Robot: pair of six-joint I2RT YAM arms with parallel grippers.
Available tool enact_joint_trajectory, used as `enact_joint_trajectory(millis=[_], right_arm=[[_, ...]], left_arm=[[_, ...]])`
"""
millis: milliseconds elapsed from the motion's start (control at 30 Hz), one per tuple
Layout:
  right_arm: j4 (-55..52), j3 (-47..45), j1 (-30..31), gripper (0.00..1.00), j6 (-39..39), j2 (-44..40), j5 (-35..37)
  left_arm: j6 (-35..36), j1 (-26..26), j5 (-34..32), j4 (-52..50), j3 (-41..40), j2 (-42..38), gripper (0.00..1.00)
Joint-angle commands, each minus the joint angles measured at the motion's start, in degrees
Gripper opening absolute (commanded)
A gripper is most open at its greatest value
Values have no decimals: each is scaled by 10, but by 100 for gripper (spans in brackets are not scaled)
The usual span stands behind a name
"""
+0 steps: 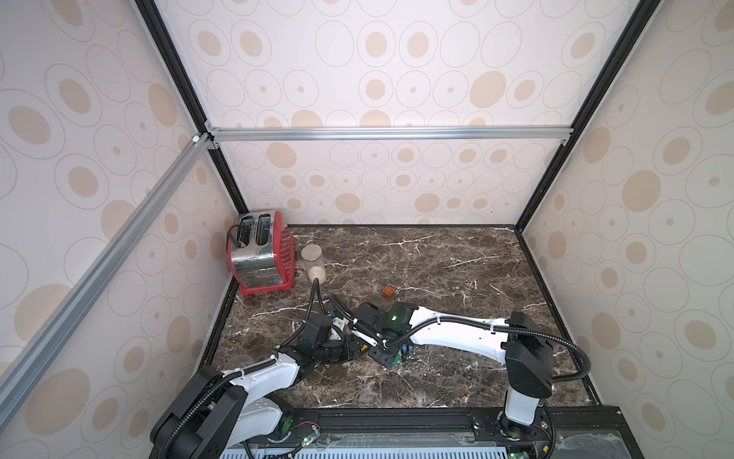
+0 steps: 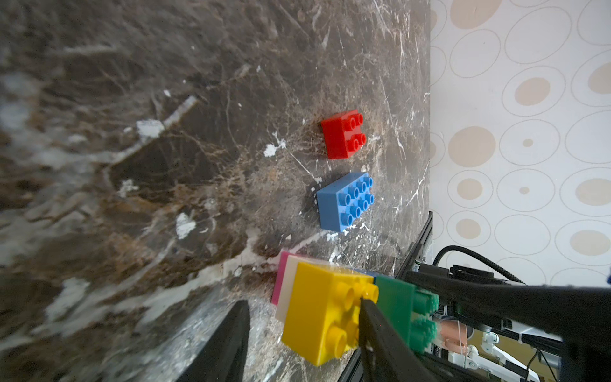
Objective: Assemble a heart with lego
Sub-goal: Assemble the lego brick with the lego brick.
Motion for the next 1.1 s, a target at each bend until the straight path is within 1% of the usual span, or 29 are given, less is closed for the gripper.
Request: enact_joint_trajectory(millis=[0,300,500,633,900,1067], right_arm=[[-5,-30,2,20,-6,9,-23],[-35,-15,8,19,-14,-5,-19],[-55,2,8,19,4,-4,-4],[-44,2,9,19,16,-11,5],[-19,-14,9,19,9,3,-18],[-26,-13,10,19,16,10,-30]], left_arm=[[2,-3,-5,-5,-4,0,53],[2,-3,-5,-5,-3,8,53],[2,-3,-4,-2,-4,9,53],[1,-4,-3,-2,-3,7,53],[2,-4,-3,-1,-7,4,53],[2,-4,-3,-1,-7,5,53]])
